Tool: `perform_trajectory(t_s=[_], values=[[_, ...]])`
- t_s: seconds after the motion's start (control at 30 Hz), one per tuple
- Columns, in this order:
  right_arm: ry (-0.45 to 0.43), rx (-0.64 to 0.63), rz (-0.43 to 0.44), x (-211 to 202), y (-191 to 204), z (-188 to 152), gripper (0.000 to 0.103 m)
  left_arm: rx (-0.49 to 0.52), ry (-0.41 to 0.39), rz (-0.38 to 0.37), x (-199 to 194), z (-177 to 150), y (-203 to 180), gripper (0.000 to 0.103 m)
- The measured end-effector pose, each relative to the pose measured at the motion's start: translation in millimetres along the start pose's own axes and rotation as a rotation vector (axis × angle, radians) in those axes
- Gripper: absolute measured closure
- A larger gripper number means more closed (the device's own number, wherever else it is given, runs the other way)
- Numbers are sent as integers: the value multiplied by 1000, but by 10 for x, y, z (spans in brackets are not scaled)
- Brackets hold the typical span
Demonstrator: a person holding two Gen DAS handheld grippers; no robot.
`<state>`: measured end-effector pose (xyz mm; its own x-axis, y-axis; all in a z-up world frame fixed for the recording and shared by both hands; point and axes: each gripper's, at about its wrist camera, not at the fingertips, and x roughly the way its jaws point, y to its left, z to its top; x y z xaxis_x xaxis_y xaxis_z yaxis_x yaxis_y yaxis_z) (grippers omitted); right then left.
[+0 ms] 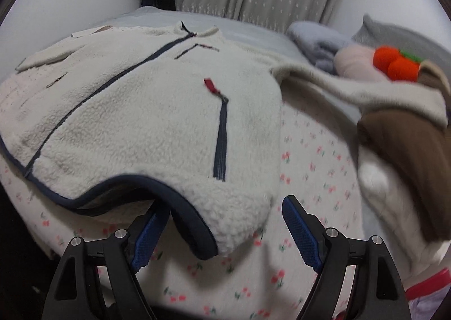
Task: Fold large clothes
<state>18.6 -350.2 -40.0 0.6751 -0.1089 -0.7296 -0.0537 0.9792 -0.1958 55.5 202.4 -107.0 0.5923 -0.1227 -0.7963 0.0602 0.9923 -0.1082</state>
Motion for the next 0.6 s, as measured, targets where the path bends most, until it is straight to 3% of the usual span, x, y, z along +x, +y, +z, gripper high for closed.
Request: perform_trajectory(t_s=[0.03, 0.1, 0.4, 0.6], values=[[-4, -10, -5, 11, 8, 11, 35, -10, -8, -3, -5, 5, -8, 18], [17, 0, 38, 16, -6, 26, 46, -26, -17, -21, -40, -7, -9, 21], [-34, 126, 116, -456, -310, -43, 42, -62, -94, -74, -301, 91, 67, 21], [-8, 153, 135, -443, -344, -39, 41, -38, -106, -59, -296, 256, -6, 21]])
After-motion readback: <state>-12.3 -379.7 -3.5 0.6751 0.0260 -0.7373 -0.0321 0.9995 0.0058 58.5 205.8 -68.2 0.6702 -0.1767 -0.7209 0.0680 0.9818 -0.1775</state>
